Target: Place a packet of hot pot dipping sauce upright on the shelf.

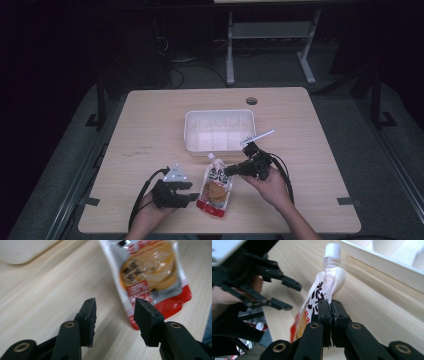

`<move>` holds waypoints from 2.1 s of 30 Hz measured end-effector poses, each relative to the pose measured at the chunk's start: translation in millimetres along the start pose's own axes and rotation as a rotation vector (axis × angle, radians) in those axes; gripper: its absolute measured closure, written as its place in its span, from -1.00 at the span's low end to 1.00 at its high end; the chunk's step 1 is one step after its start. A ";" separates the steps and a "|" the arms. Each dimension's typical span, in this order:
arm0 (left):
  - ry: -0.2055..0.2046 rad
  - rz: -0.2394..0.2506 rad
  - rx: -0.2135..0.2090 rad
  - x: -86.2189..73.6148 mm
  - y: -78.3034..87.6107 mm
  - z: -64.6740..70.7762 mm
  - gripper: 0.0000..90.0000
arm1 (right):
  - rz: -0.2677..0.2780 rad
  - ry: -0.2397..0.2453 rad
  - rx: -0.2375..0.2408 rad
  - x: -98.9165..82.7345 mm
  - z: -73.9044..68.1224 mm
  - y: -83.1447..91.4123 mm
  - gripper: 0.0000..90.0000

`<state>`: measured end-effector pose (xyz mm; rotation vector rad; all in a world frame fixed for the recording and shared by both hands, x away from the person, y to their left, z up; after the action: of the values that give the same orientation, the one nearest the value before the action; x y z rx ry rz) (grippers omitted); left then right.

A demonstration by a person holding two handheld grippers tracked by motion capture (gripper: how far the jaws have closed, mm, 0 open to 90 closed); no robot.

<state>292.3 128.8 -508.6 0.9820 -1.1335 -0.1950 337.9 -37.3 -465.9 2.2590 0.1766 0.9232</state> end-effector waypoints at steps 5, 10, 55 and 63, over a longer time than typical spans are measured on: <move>0.018 -0.004 0.034 -4.7 3.6 -9.4 0.07 | 0.011 0.021 0.013 4.5 -15.5 6.9 0.94; 0.027 0.005 0.053 -6.7 8.6 -15.0 0.06 | 0.021 0.034 0.023 7.8 -26.9 14.6 0.94; 0.109 0.063 0.114 -15.0 27.8 -45.5 -0.09 | 0.259 -0.054 -0.049 129.0 -42.5 45.5 0.95; 0.110 0.072 0.119 -14.6 30.0 -47.2 -0.10 | 0.309 -0.085 -0.104 155.6 -32.3 39.3 0.95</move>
<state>314.7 181.4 -499.7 1.0427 -1.0869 -0.0145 426.6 6.4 -335.5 2.2597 -0.2594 0.9655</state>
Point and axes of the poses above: each handheld gripper's, and its own axes: y roughly backward along the jaws, x roughly out of its top, z roughly to its right, the point moved 9 cm from there along -y, roughly forward along the jaws, and after that the axes turned 2 degrees about -y, right-handed, at the moved point
